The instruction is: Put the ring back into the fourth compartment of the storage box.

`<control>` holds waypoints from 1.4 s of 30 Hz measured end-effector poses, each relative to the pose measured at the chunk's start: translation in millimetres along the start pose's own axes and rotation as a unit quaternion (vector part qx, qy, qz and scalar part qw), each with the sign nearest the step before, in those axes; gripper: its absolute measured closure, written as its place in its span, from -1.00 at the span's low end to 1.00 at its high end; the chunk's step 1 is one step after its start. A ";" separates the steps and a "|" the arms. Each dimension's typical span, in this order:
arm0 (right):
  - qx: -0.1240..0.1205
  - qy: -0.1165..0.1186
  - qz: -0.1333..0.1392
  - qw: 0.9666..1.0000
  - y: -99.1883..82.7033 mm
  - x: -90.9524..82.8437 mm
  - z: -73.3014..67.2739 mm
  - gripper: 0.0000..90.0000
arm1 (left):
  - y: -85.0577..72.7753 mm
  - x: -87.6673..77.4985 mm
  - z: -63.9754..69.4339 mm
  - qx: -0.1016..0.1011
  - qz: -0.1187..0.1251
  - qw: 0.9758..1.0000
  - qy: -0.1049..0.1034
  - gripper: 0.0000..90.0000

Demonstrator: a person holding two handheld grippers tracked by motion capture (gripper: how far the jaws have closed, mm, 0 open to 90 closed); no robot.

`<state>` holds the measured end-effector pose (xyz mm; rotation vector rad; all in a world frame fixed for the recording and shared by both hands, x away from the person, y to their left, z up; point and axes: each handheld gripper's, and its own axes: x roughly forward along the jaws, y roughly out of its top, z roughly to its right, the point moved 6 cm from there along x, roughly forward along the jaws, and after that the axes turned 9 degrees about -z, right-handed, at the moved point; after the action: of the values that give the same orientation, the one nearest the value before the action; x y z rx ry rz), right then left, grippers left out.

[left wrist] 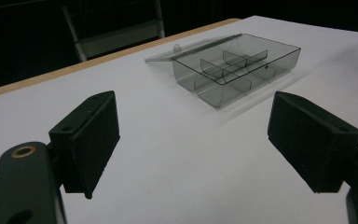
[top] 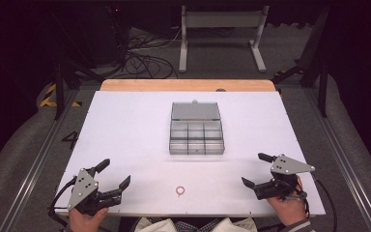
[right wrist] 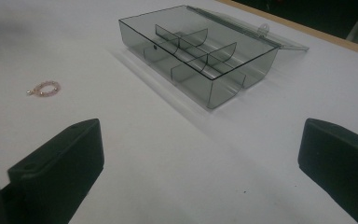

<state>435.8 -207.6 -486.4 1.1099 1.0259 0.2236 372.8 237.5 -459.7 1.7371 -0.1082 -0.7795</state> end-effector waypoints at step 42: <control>-0.020 0.018 -0.020 0.999 18.1 8.6 -10.2 -0.96 | -1.0 1.1 2.6 0.009 -0.009 1.000 0.008 -0.61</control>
<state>438.4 -187.3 -477.1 1.0511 1.0699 0.2313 371.9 235.2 -461.4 1.7627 -0.0878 -0.7803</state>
